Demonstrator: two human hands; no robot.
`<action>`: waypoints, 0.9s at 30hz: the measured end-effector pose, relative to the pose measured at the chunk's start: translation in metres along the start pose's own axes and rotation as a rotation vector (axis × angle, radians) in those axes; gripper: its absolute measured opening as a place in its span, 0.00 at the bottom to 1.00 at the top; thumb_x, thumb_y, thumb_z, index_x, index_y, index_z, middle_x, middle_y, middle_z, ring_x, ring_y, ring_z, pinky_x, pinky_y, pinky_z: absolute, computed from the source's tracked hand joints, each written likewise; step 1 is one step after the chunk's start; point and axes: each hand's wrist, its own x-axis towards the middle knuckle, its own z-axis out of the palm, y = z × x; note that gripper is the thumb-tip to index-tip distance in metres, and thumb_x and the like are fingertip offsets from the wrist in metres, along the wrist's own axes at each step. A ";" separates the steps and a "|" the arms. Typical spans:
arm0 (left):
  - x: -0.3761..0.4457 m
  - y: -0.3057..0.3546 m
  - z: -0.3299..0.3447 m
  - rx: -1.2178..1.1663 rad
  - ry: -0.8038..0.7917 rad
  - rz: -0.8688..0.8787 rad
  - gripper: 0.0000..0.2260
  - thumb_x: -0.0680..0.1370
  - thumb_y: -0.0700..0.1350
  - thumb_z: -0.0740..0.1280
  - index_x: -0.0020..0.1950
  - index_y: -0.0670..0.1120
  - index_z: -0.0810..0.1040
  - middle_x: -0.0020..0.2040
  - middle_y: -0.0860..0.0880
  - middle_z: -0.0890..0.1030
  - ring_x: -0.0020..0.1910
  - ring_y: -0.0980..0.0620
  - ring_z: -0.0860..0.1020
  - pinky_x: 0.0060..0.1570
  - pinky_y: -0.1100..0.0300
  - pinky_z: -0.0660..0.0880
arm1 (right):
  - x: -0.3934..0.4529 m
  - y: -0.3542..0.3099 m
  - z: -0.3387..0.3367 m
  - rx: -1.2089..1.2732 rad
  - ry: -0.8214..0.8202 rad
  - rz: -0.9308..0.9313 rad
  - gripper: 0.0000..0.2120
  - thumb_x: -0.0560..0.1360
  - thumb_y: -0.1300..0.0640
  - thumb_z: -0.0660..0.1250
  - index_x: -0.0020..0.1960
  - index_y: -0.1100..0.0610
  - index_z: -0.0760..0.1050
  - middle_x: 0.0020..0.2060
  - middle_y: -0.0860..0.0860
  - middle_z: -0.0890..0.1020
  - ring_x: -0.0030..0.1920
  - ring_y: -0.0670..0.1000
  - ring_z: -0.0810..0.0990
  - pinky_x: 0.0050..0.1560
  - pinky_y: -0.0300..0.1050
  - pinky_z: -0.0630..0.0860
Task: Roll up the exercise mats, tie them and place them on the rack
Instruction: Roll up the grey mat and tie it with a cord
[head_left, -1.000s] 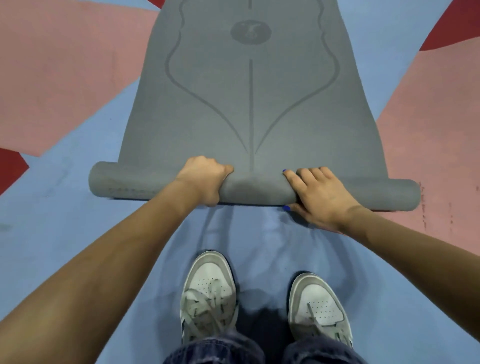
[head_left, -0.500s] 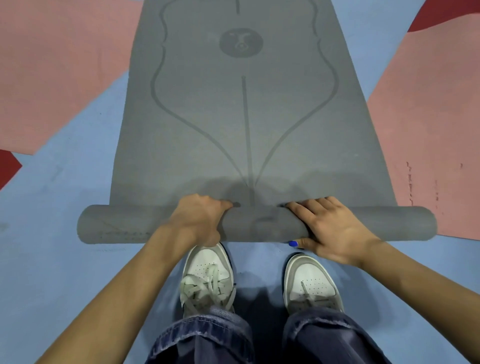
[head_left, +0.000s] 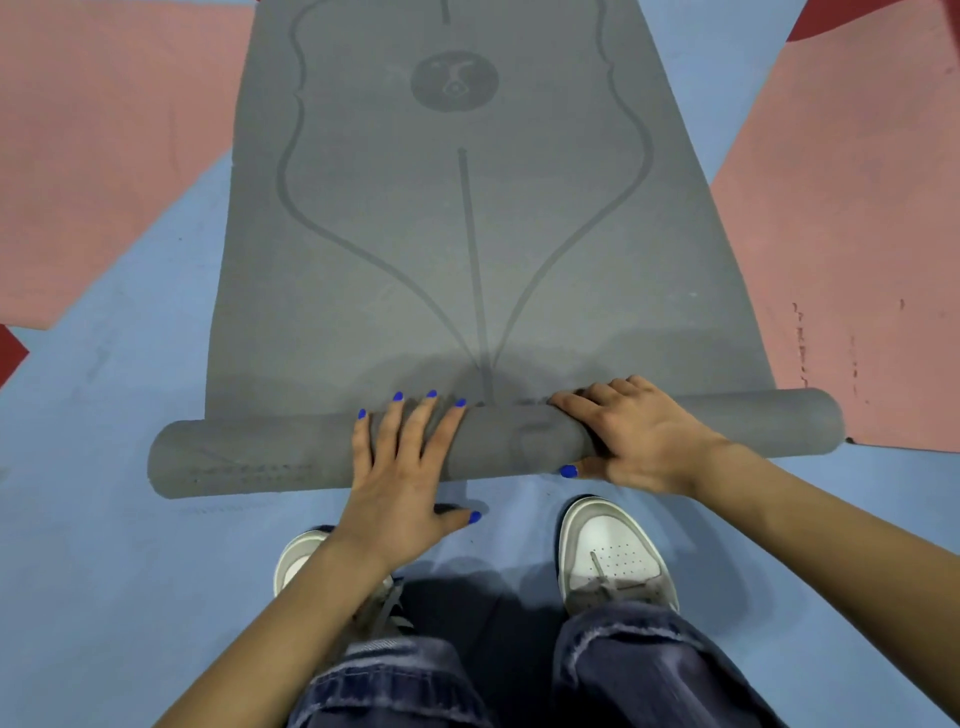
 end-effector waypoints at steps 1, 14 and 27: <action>0.003 -0.002 0.001 -0.020 -0.012 -0.008 0.51 0.59 0.69 0.72 0.75 0.50 0.58 0.71 0.47 0.63 0.70 0.41 0.58 0.68 0.40 0.43 | 0.001 -0.001 -0.003 0.008 -0.029 0.014 0.44 0.67 0.26 0.46 0.76 0.48 0.56 0.64 0.51 0.74 0.62 0.56 0.73 0.63 0.45 0.62; 0.045 -0.006 -0.028 -0.057 -0.326 -0.093 0.47 0.67 0.72 0.65 0.77 0.60 0.44 0.77 0.54 0.44 0.76 0.45 0.36 0.72 0.45 0.36 | -0.018 -0.019 0.018 -0.054 0.268 0.181 0.34 0.77 0.35 0.48 0.71 0.57 0.68 0.60 0.64 0.75 0.67 0.65 0.68 0.67 0.63 0.60; 0.094 -0.044 -0.056 -0.448 -0.327 -0.006 0.42 0.64 0.72 0.62 0.74 0.53 0.64 0.69 0.53 0.71 0.69 0.52 0.68 0.71 0.50 0.61 | 0.017 -0.009 0.011 0.094 0.219 0.260 0.49 0.67 0.20 0.42 0.74 0.54 0.58 0.70 0.57 0.68 0.72 0.59 0.59 0.71 0.60 0.48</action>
